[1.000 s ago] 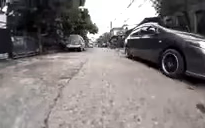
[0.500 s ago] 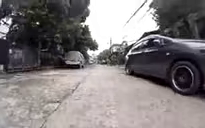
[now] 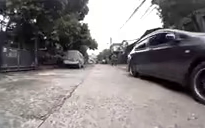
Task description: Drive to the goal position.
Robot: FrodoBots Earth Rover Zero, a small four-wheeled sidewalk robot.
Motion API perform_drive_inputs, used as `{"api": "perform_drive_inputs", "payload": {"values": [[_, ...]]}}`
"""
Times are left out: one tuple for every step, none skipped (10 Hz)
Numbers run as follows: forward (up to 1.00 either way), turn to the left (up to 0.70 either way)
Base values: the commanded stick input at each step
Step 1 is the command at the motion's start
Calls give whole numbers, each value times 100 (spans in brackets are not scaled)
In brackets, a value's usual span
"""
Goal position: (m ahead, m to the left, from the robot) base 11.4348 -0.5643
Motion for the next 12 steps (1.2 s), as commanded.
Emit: {"api": "perform_drive_inputs", "payload": {"values": [[100,0],[100,0],[100,0],[100,0],[100,0],[100,0],[100,0],[100,0],[100,0],[100,0],[100,-14],[100,-27]]}}
